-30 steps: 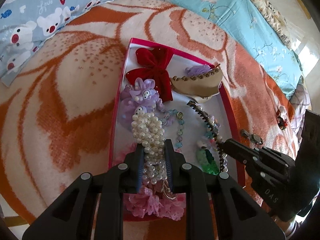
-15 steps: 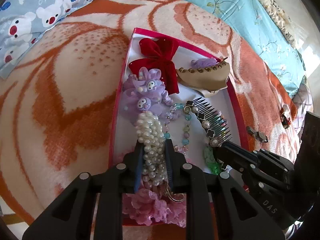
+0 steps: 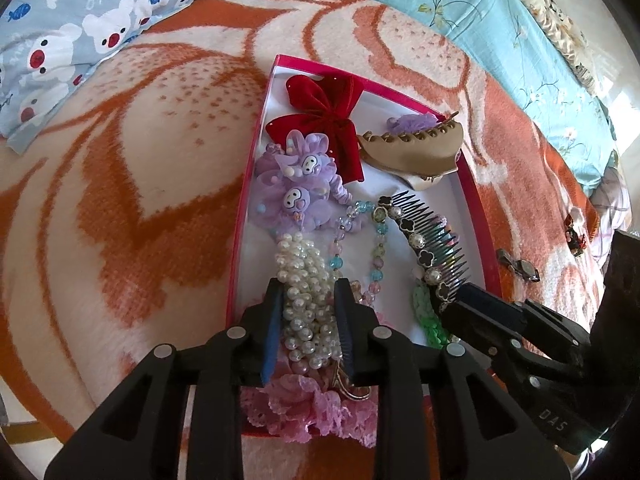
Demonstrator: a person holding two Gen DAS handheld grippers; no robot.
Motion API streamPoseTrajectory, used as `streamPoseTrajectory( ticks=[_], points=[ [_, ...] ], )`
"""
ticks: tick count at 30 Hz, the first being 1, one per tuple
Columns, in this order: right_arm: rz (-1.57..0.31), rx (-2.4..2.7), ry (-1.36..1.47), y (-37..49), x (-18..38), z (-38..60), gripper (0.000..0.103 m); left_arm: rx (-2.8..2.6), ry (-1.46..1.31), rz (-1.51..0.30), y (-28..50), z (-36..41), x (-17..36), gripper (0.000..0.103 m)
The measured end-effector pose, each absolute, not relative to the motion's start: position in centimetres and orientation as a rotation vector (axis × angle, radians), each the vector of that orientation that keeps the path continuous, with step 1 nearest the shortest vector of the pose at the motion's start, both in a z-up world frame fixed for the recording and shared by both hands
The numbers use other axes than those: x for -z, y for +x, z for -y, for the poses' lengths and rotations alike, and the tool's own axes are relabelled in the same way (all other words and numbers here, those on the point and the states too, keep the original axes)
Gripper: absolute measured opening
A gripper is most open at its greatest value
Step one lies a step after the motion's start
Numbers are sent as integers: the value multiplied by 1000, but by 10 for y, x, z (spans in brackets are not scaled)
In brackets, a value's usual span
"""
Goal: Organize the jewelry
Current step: 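Carry the pearl scrunchie and black comb into the box and release both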
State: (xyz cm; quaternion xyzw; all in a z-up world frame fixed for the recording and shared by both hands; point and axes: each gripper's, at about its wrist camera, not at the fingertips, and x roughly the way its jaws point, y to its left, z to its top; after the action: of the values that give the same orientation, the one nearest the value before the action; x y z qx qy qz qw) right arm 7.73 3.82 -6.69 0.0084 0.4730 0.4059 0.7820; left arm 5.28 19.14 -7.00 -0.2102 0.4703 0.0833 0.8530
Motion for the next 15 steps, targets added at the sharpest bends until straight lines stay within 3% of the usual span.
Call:
streamPoseTrajectory(
  ticks=[3, 10, 15],
  points=[
    [-1017, -873, 31, 76, 64, -32, 38, -178, -439, -996, 52, -190, 70, 34],
    [-1001, -864, 66, 72, 53, -15, 46, -175, -432, -1007, 52, -185, 70, 44],
    [-985, -865, 92, 67, 44, -5, 54, -184, -410, -994, 45, -179, 60, 45]
  ],
)
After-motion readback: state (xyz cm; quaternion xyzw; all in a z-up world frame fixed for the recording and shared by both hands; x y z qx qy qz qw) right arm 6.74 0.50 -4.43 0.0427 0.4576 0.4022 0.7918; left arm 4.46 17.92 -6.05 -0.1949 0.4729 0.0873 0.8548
